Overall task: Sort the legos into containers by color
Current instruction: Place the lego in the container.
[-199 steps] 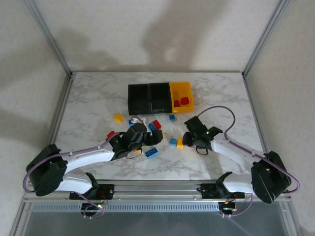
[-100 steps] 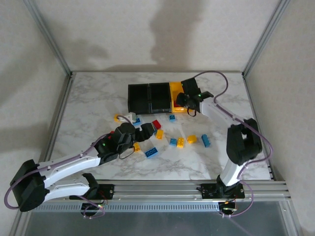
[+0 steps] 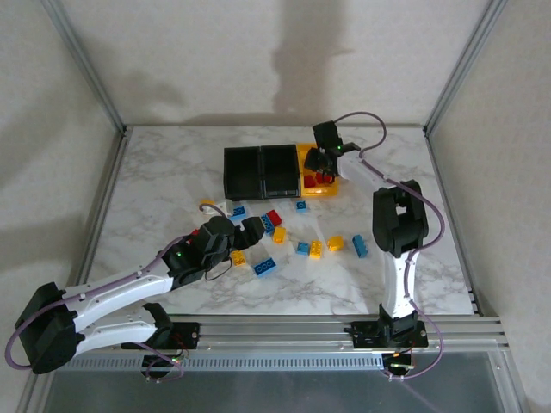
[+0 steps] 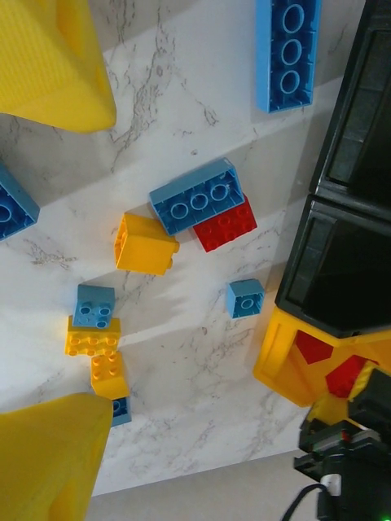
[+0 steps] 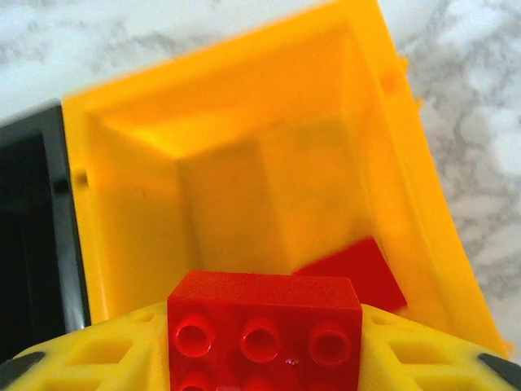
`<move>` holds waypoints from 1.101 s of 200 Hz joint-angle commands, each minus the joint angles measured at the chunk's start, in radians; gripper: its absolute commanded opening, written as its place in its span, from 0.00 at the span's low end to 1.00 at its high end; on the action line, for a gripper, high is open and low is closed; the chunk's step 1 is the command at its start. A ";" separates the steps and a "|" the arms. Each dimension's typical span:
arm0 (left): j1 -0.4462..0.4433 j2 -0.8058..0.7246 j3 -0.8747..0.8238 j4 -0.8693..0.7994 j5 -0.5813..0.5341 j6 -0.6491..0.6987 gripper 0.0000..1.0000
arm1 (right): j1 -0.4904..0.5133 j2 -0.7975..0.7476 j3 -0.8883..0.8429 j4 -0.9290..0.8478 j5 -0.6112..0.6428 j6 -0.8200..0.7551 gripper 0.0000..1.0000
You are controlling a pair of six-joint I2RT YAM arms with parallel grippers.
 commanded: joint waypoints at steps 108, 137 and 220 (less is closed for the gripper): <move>0.030 -0.042 0.000 -0.128 -0.074 -0.063 0.84 | 0.015 -0.136 -0.022 -0.015 -0.047 -0.031 0.63; 0.064 -0.069 -0.008 -0.220 -0.096 -0.118 0.82 | 0.082 -0.285 -0.166 0.019 -0.084 -0.050 0.62; 0.209 -0.163 -0.027 -0.348 -0.096 -0.123 0.81 | 0.276 -0.462 -0.511 0.142 -0.177 -0.048 0.62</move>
